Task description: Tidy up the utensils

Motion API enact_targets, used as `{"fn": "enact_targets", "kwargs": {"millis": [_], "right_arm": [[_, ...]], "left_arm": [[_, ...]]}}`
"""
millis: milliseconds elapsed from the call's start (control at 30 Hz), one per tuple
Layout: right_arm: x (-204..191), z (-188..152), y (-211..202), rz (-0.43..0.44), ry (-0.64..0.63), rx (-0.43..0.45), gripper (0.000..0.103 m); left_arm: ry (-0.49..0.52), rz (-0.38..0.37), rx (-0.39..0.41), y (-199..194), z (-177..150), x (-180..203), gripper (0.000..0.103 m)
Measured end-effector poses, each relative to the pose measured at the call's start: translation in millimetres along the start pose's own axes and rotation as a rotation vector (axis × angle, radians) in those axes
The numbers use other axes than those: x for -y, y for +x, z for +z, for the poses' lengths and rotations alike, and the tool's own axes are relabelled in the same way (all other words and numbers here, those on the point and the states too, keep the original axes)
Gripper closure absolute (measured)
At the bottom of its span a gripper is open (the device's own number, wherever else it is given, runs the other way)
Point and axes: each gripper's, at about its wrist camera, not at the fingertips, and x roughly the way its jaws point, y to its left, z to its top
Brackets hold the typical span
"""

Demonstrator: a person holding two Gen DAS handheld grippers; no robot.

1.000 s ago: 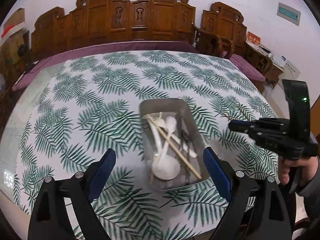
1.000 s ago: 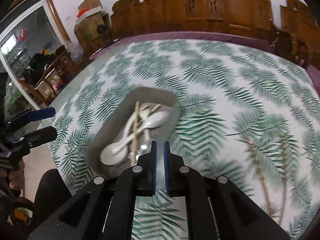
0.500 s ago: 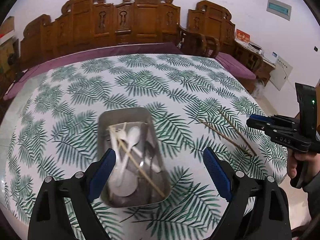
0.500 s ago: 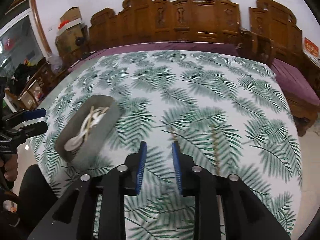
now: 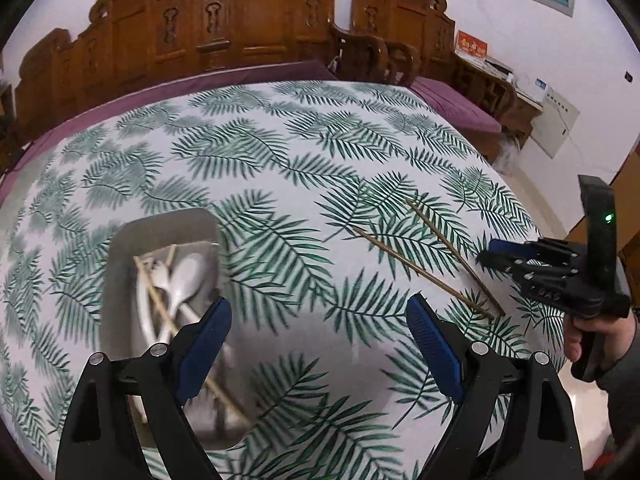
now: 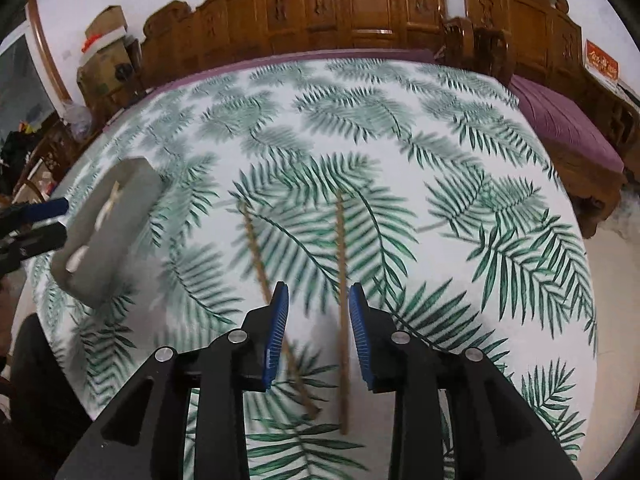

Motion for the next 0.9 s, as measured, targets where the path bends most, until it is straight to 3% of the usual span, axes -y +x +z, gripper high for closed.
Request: {"fn": "enact_targets", "kwargs": {"millis": [67, 133, 333, 900], "right_arm": [[2.2, -2.6, 9.3, -0.009, -0.015, -0.019, 0.069], [3.5, -5.5, 18.6, -0.02, -0.034, -0.042, 0.079], [3.9, -11.9, 27.2, -0.065, -0.103, -0.074, 0.097], [38.5, -36.6, -18.6, -0.031, -0.003, -0.004, 0.097]], "left_arm": [[0.003, 0.001, -0.011, 9.6, 0.8, 5.8, 0.018], [-0.001, -0.003, -0.026, 17.7, 0.9, 9.0, 0.018], [-0.002, -0.008, -0.066, 40.5, 0.4, 23.7, 0.018], [0.034, -0.046, -0.118, 97.3, 12.2, 88.5, 0.022]]}}
